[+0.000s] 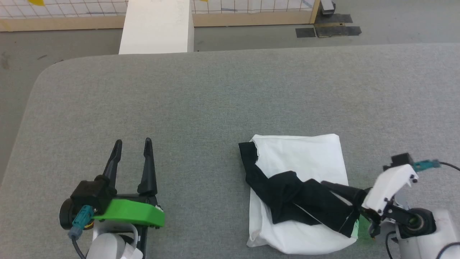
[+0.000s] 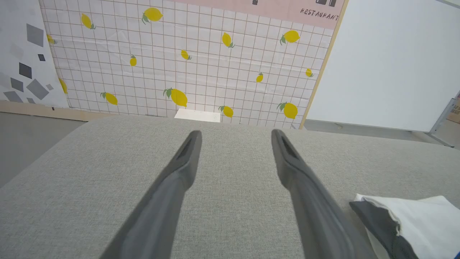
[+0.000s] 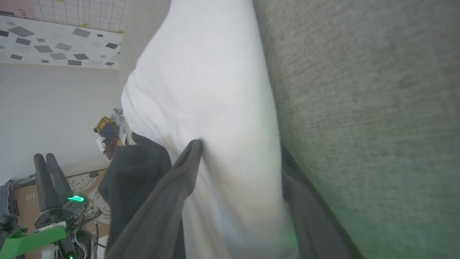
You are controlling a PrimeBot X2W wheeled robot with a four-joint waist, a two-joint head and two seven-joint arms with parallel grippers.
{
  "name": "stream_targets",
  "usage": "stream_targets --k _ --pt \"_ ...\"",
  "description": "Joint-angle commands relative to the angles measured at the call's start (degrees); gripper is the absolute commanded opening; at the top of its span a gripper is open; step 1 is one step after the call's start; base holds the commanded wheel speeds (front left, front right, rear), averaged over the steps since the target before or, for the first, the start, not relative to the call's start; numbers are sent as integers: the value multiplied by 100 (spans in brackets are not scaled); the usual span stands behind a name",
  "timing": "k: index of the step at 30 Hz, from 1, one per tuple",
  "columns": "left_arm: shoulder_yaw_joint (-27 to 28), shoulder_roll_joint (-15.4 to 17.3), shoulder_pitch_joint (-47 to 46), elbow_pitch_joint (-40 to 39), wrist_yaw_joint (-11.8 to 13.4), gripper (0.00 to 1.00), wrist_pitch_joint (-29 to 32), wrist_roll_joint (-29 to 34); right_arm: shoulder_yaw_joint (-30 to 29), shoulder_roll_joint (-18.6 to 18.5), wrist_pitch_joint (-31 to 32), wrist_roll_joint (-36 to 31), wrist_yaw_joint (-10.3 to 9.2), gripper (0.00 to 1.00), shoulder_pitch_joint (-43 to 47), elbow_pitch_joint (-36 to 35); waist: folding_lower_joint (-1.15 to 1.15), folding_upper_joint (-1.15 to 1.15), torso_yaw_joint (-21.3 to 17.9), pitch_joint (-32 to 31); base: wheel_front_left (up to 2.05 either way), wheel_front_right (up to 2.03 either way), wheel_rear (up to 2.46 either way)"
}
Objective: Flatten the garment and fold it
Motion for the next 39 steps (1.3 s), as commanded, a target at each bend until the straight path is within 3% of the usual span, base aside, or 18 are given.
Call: stream_targets --k 1,2,6,11,21,24,30,39 --pt "-6 -11 -57 16 31 100 -25 28 130 31 120 -95 -9 22 -42 42 0 0 20 -8 0 0 0" --pt "-7 -11 -50 21 31 100 -25 25 190 31 165 -142 -9 0 -52 0 0 0 24 -14 0 0 0" --pt "28 -11 3 25 47 100 -25 17 354 12 215 -537 -9 0 -70 -384 0 0 -18 -51 0 0 0" --pt "72 -12 68 16 59 100 -25 0 745 -283 188 -1278 -9 0 -120 -1137 0 0 -236 -54 0 0 0" --pt "92 -11 -46 -98 27 100 -25 72 1727 -1515 -97 -2531 -9 0 -435 -2061 0 0 -1054 228 0 0 0" --pt "92 2 -151 -149 -8 100 -25 151 1905 -1917 -379 -2826 -9 0 -590 -1997 0 0 -1306 423 0 0 0" --pt "54 145 -435 -301 -60 100 -25 311 1854 -2372 -1122 -3178 -9 0 -1026 -1506 0 0 -1724 1026 0 0 0" --pt "-71 526 -1038 -692 -123 100 244 502 1556 -2825 -2221 -4127 -9 0 -1792 -449 0 0 -1900 1915 0 0 0"
